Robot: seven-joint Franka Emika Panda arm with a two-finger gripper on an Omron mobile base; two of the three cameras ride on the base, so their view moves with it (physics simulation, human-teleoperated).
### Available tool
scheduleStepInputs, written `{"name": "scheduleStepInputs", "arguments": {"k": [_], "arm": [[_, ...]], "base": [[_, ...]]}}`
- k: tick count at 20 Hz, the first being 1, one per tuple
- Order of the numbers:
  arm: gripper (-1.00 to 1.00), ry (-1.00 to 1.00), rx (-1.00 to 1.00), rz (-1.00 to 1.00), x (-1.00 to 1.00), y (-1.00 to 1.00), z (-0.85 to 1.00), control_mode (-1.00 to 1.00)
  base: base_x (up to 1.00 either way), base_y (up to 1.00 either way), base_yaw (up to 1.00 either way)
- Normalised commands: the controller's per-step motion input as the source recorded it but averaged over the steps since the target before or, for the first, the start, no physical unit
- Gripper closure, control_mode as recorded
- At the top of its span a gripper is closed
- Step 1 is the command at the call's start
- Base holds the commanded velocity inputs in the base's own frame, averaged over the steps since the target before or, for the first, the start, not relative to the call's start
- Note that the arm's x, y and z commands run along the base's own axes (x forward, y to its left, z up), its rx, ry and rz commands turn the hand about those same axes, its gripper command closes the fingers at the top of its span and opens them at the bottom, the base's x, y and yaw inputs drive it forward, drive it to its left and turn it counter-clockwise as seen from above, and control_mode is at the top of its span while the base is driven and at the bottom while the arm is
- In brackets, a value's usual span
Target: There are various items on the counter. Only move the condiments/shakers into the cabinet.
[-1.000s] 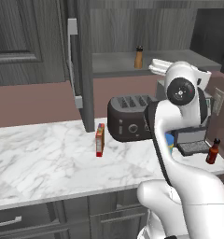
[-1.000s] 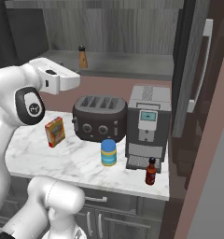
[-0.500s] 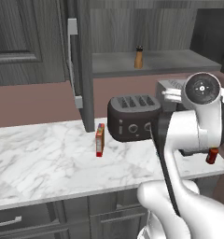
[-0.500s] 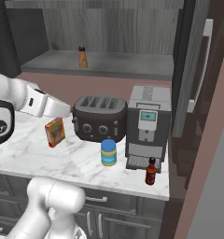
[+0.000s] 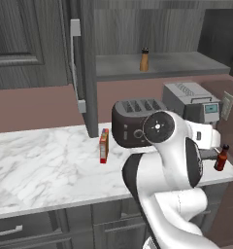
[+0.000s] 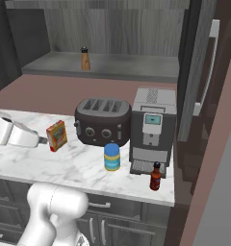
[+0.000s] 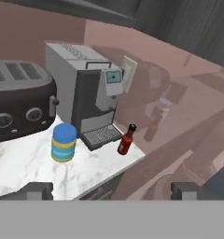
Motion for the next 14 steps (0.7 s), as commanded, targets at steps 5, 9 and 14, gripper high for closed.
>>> {"name": "scheduleStepInputs", "arguments": {"k": [5,9,14], "arm": [[-1.00,-0.37,-0.19,0.00,0.05,0.26,-0.68,-1.00],[-1.00,-0.25,-0.10,-0.02,0.30,0.00,-0.39,-1.00],[-1.00,-0.29,-0.14,-0.01,0.33,0.00,-0.59,-1.00]], "base": [[0.00,0.00,0.00],[0.00,0.00,0.00],[0.00,0.00,0.00]]}}
